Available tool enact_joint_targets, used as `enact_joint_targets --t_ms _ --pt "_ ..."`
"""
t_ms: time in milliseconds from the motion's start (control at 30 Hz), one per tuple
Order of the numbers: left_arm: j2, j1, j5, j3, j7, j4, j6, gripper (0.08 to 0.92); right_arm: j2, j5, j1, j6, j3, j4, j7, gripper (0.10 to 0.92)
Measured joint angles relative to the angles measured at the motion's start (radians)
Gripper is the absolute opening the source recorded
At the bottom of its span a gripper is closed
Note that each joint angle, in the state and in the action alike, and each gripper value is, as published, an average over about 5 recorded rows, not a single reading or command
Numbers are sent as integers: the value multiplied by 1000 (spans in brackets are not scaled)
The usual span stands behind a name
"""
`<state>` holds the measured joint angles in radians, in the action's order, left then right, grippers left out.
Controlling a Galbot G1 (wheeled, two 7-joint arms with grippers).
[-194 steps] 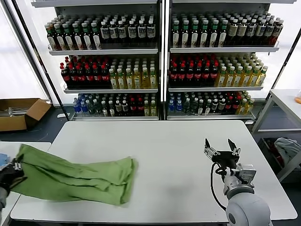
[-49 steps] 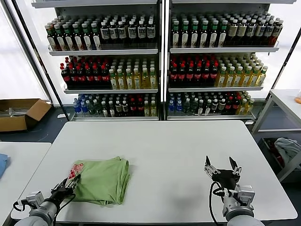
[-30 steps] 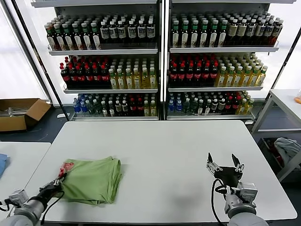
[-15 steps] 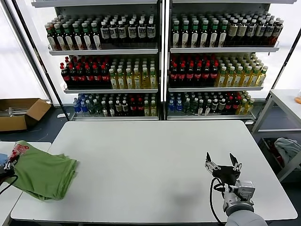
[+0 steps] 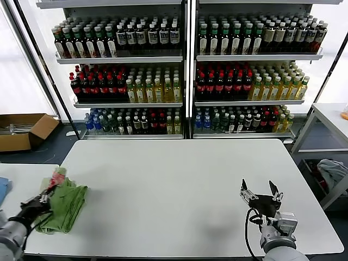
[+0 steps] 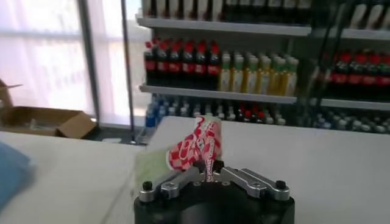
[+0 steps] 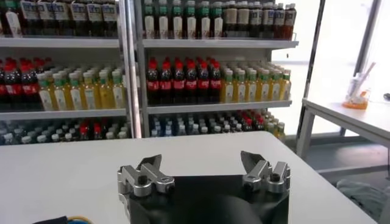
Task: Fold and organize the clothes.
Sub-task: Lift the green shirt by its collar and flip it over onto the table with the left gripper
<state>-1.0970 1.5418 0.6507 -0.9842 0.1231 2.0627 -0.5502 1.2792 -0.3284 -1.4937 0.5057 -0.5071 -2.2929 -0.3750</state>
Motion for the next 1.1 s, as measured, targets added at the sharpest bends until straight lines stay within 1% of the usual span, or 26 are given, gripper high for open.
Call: enact_joint_targets --t_ms 200,333,433,533,800,900,1100 --pt "-82 -1 -97 211 -23 151 -11 109 12 15 -21 -5 -1 -7 0 823" --pt "-135 3 -202 376 -17 194 -2 109 19 27 -33 -7 -4 -11 0 823" --pt "-171 -5 -291 486 -7 187 13 109 22 35 -43 -8 -6 -16 1 823" --pt "-202 -26 -356 564 -6 150 25 115 23 42 -53 -11 -8 -17 2 823" --pt "-255 -102 -396 671 -28 70 39 110 27 58 -59 -12 -2 -10 2 823" --pt "-273 -127 -371 697 -33 57 50 137 29 63 -55 -8 5 -7 1 823" --pt "-296 -172 -284 724 -58 50 71 297 27 60 -42 6 16 4 -3 823"
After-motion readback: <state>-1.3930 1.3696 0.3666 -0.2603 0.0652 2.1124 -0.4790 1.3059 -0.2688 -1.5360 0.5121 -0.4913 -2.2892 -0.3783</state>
